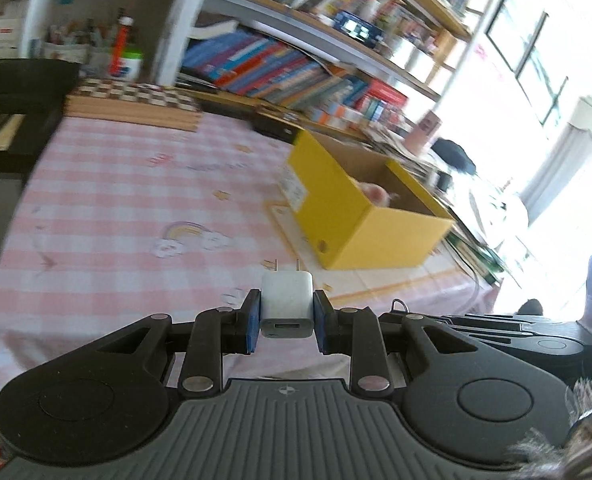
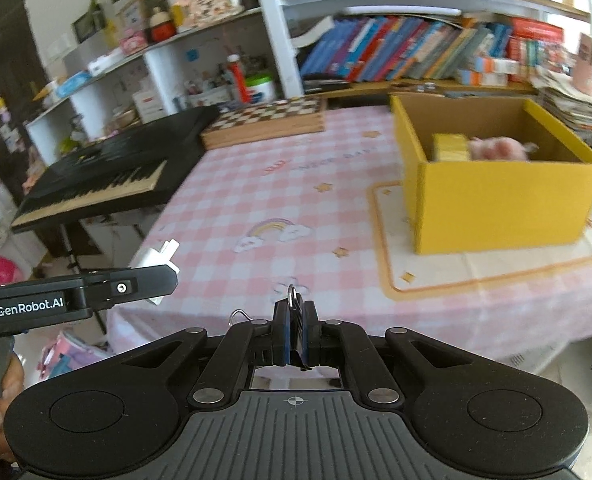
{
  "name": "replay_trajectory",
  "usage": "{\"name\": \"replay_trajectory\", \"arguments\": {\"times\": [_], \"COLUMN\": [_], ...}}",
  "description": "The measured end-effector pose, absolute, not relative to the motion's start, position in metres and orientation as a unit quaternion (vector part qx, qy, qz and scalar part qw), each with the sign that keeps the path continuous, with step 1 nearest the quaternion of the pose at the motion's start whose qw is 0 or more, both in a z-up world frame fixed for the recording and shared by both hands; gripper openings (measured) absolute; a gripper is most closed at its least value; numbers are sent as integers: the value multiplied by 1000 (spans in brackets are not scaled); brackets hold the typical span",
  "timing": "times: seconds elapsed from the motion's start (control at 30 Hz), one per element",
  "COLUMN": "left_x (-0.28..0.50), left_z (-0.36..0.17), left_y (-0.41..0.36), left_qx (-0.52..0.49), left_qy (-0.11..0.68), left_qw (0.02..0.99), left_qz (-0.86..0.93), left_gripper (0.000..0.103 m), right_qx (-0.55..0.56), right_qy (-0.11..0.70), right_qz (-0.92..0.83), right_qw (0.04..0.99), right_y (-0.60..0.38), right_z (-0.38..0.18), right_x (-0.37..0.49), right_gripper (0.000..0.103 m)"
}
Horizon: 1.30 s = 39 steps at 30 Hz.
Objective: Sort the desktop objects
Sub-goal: 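Carry the charger with the left gripper while the right carries the binder clip to the box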
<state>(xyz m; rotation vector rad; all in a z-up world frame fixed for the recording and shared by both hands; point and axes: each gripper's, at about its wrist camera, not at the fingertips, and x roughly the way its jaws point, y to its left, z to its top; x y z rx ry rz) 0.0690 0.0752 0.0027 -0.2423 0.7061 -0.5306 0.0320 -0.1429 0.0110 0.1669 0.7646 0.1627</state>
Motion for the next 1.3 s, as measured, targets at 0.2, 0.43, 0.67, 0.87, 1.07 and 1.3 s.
{"name": "replay_trajectory", "arguments": {"times": [0.2,0.43,0.67,0.87,1.07,1.3], "left_x": [70,68,66,66,68,75], "left_z": [0,-4,-2,1,3,2], "left_y": [48,14,-15,-36,-60,-88], "left_qx": [-108,-94,-79,-75,-74,-75], "left_qy": [349,357,361,361,365,372], "left_qw": [881,864,857,858,859,860], "left_qz": [-301,-342,-361,-359,-352,-342], "left_gripper": [24,24,24,24,24,24], "right_qx": [93,107,121,123,126,126], "right_qy": [375,377,375,373,377,385], "right_qz": [34,-6,-21,-16,-8,5], "right_qw": [922,920,919,919,918,914], "right_y": [-165,-191,-215,-234,-258,-287], "right_z": [11,9,9,9,8,6], "right_x": [12,-7,-16,-15,-10,1], "right_gripper": [6,6,6,6,6,6]}}
